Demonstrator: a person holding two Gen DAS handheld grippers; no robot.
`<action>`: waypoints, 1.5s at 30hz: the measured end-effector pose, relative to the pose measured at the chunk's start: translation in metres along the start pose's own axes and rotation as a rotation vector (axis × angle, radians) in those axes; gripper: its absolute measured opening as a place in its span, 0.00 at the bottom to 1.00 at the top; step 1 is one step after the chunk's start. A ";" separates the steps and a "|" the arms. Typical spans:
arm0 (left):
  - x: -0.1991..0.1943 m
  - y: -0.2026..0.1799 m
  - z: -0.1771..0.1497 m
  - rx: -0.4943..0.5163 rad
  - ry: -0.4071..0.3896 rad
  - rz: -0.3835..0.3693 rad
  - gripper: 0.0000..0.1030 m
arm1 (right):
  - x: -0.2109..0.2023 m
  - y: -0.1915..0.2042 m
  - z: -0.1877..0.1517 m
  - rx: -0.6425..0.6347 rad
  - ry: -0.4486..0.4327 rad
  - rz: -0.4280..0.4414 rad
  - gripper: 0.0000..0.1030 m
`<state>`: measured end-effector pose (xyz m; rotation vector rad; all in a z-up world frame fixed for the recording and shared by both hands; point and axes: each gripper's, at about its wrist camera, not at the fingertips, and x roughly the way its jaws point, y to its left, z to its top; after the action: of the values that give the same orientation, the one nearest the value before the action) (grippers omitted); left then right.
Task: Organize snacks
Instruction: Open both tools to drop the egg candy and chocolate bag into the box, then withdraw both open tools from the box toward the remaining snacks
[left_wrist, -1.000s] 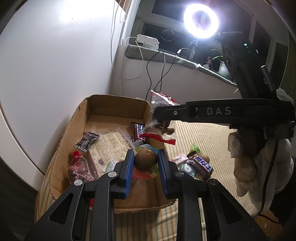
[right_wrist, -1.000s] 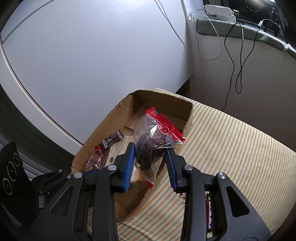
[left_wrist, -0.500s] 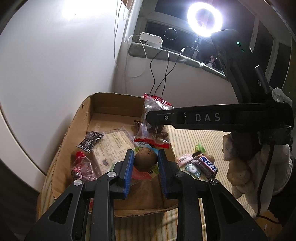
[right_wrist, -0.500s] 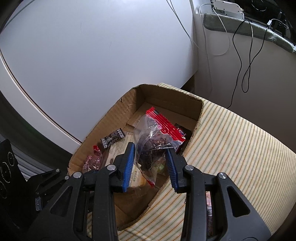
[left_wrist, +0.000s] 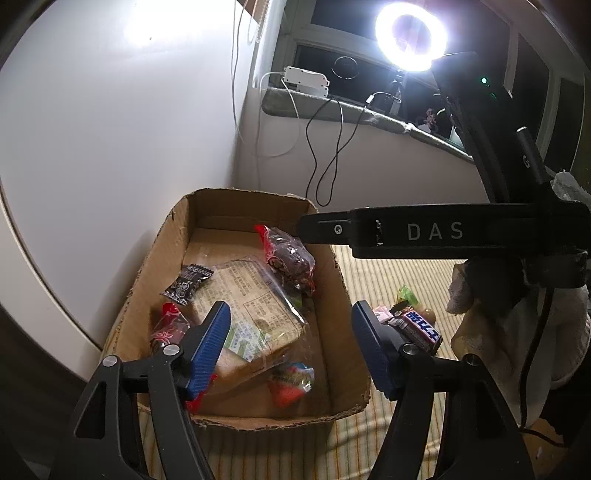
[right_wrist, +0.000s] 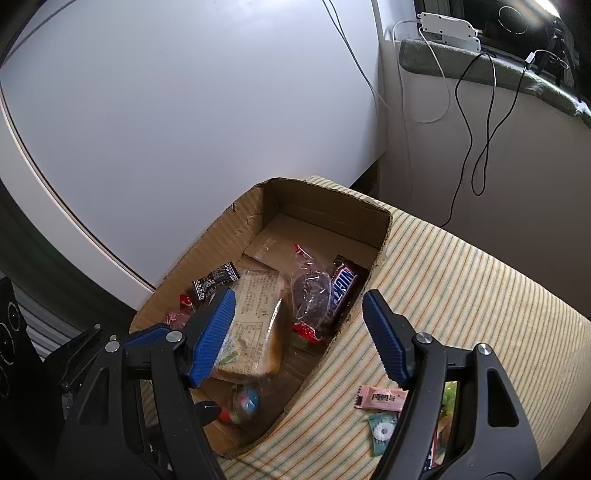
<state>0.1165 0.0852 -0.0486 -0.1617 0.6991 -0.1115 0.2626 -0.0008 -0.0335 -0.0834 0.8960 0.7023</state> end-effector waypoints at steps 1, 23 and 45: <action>0.000 0.000 0.000 0.001 0.000 0.001 0.66 | -0.001 0.000 0.000 0.000 -0.001 -0.001 0.72; -0.017 -0.024 -0.001 0.025 -0.024 -0.007 0.66 | -0.052 -0.028 -0.019 0.018 -0.048 -0.030 0.72; -0.006 -0.103 -0.027 0.106 0.044 -0.123 0.66 | -0.081 -0.129 -0.085 0.060 0.044 -0.115 0.72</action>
<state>0.0896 -0.0177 -0.0460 -0.1007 0.7252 -0.2705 0.2473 -0.1730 -0.0557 -0.0969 0.9462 0.5681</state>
